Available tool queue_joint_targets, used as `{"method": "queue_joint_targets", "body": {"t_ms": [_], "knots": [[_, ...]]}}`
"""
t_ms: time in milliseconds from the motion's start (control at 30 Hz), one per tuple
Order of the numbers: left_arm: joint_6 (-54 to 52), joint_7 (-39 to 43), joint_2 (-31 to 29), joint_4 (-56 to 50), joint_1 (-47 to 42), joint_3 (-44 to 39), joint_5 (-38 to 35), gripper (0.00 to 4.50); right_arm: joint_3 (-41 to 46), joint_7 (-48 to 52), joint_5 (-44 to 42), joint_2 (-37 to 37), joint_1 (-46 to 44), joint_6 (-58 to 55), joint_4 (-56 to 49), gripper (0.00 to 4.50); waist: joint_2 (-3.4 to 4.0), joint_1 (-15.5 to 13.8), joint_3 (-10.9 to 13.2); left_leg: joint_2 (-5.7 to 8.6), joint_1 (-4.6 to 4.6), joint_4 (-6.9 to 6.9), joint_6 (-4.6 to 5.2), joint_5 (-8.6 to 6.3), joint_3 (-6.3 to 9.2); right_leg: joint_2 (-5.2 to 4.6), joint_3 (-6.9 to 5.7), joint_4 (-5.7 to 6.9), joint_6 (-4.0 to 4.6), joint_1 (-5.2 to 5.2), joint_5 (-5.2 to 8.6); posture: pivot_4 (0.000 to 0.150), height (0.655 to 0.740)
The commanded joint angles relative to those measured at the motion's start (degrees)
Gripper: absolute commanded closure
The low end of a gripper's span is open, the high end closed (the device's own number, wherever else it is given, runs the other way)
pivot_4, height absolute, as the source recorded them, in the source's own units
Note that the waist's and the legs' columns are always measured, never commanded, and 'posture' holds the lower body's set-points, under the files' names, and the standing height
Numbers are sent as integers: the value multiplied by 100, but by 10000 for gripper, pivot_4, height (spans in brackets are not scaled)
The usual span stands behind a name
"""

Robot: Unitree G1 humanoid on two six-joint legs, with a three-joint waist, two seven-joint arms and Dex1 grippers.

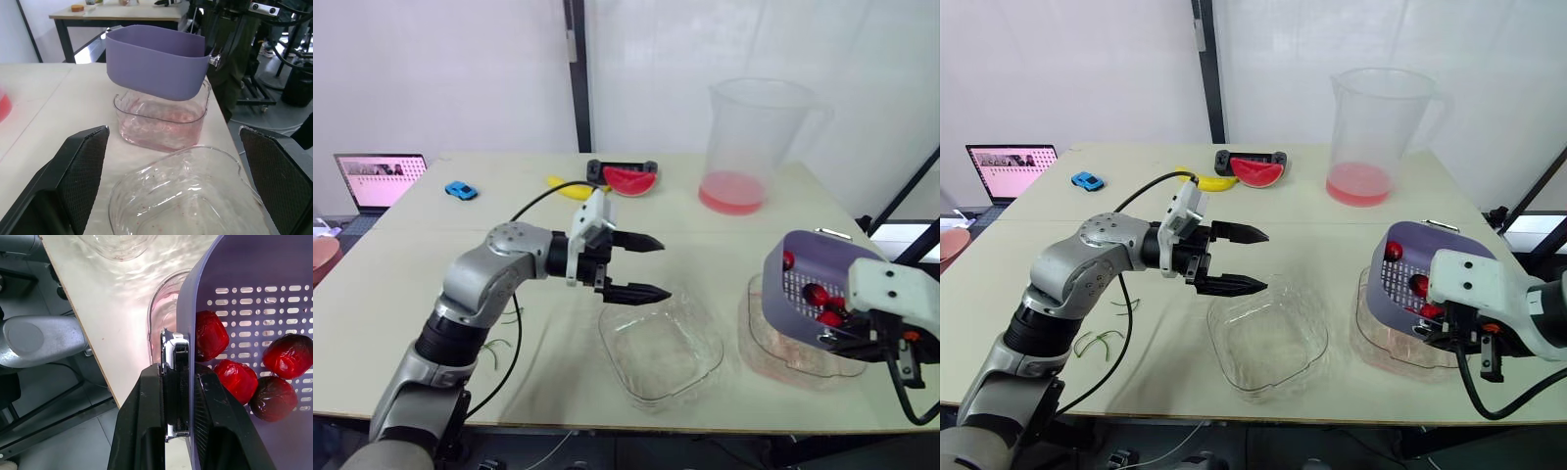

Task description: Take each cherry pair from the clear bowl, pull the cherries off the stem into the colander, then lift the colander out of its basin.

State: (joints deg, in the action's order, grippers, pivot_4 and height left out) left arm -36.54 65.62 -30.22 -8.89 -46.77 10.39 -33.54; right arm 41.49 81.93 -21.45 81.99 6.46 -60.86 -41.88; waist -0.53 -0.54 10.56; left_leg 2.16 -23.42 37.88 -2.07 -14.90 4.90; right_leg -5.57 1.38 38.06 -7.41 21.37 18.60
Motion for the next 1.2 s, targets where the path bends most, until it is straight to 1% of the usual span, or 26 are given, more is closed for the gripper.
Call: {"method": "queue_joint_targets", "body": {"t_ms": [33,133,400,767,1000,1200], "knots": [[192,-39,26,-20,3,-150,58,0,165,-28,-25,69,-151,7,36,42908,0,0,0,0,0,0,0,0,0,0,0,0,0,0,0,1500,7400],[201,-47,24,-27,13,-152,54,0,54,-85,-151,128,-288,-68,25,42908,0,3,0,-1,0,0,0,0,0,0,1,0,0,1,0,1500,7400],[188,-92,-39,-149,97,-213,28,0,-167,-156,-66,209,-275,41,104,42908,0,0,0,-1,0,0,0,0,0,0,1,0,0,1,0,1500,7400],[118,-140,-97,-289,192,-285,-49,0,-213,-76,-28,384,-368,167,343,42908,0,1,0,-1,0,0,0,0,0,0,1,0,0,1,0,1500,7400],[58,-227,-166,-387,312,-428,-113,0,-450,-26,-63,454,-337,360,423,42908,0,5,0,-3,0,-1,0,0,0,0,1,0,0,1,0,1500,7400],[-97,-386,-252,-576,482,-613,-252,0,-535,30,-139,521,-482,350,524,42908,1,5,0,-4,0,-1,0,0,1,-2,2,0,0,2,0,1500,7400]]}}
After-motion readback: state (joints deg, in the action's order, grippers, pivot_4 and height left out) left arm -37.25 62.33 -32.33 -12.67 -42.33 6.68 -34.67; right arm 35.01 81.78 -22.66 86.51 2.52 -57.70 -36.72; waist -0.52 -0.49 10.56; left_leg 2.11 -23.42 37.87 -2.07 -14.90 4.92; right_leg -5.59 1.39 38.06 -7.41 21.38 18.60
